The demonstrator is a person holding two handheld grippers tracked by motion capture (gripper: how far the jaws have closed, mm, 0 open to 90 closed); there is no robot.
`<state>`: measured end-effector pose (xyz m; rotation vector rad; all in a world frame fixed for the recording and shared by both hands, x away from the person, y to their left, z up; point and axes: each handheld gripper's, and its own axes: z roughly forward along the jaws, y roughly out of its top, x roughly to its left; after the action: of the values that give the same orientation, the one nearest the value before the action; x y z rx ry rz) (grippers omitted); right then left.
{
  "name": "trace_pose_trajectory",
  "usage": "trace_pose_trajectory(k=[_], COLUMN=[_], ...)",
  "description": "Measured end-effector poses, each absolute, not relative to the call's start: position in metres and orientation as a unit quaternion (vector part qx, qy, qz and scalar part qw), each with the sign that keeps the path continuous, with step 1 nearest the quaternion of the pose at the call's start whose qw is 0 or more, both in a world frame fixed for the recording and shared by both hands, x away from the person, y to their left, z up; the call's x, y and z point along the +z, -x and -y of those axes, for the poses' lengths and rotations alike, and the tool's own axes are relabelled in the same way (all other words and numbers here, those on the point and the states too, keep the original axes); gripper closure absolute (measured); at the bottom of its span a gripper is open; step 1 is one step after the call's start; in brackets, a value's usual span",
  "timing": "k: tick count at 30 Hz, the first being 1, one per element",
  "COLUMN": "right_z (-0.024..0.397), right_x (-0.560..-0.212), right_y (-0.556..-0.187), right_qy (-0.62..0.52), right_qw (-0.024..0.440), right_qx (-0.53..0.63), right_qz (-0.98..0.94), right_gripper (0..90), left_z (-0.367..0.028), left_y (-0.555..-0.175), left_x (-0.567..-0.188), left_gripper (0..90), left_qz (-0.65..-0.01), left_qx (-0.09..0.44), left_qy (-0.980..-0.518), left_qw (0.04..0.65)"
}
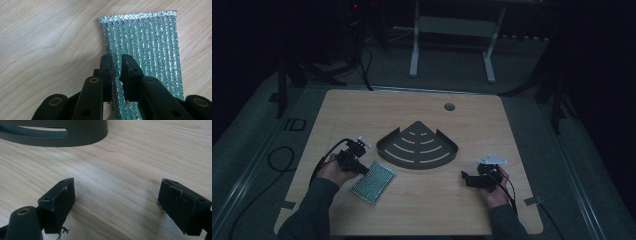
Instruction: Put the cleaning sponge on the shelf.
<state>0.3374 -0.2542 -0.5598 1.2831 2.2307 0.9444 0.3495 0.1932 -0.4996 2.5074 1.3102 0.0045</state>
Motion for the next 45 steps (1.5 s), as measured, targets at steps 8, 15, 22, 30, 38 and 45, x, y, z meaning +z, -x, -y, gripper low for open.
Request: trace_pose_trajectory(k=[8,15,22,30,38,45], right_z=[0.254,0.254,0.254,0.254,0.254,0.254], right_x=[-0.560,-0.560,-0.560,-0.560,-0.560,-0.560], right_y=[-0.337,-0.337,-0.337,-0.337,-0.337,-0.337], right_qy=[-0.459,-0.459,-0.459,-0.459,-0.459,-0.459], right_qw=[0.199,0.199,0.199,0.199,0.199,0.199], right_qx=[0.338,0.338,0.338,0.338,0.338,0.338], right_qz=[-0.798,-0.798,-0.798,-0.797,-0.798,-0.798], right_gripper=[13.8,13.8,13.8,13.8,13.8,13.8], left_z=[-0.195,-0.197,-0.198,-0.199,-0.199,-0.195], left_y=[-0.354,-0.357,-0.360,-0.364,-0.365,-0.365], left_x=[-0.503,-0.504,-0.510,-0.512,-0.514,-0.511], left_gripper=[77.7,76.0,75.4,76.3,81.8,89.6], left_qz=[-0.485,-0.494,-0.501,-0.496,-0.481,-0.465], left_qx=[-0.019,-0.049,-0.063,-0.070,-0.076,-0.062], left_qy=[-0.862,-0.855,-0.851,-0.853,-0.861,-0.872], left_qw=[0.145,0.152,0.145,0.147,0.149,0.138])
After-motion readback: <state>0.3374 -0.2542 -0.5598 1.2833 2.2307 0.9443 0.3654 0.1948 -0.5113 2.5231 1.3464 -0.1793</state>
